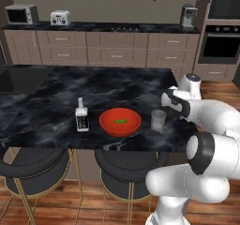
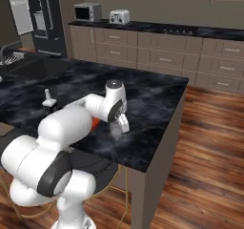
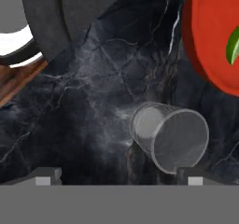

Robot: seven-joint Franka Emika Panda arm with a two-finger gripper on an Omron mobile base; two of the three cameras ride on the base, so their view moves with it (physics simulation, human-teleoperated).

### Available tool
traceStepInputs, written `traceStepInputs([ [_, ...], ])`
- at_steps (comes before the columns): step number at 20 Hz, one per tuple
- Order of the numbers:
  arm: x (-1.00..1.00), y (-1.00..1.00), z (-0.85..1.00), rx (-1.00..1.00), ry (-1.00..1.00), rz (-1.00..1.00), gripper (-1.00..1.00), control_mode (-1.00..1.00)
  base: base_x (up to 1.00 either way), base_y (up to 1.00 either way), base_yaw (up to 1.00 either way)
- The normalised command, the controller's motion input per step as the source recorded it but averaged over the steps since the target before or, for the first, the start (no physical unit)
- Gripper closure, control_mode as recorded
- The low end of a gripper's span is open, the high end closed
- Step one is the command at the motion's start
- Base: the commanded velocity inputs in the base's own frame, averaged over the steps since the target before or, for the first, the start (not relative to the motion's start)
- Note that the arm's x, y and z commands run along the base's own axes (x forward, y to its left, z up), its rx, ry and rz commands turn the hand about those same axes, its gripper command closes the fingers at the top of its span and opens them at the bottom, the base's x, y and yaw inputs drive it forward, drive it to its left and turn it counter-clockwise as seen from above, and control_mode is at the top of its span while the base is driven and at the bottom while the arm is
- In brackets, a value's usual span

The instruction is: There is a bowl on the dining counter. Grab a lemon wedge from the fridge and place it in the bowl. Then get the liquor bottle and glass cup from the cabinet and place them next to the bowl.

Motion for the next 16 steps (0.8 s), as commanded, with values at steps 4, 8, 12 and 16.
traceStepInputs([
  [4,-0.81,0.0,0.81,0.0,-0.22,-0.04,-1.0,-1.0,0.0,0.0,0.0],
  [8,-0.68,0.0,0.93,0.0,-0.23,-0.03,-1.0,-1.0,0.0,0.0,0.0],
  [12,-0.64,0.0,0.92,0.0,-0.23,-0.03,-1.0,-1.0,0.0,0.0,0.0],
  [16,-0.6,0.0,0.9,0.0,-0.22,-0.01,-1.0,-1.0,0.0,0.0,0.0],
])
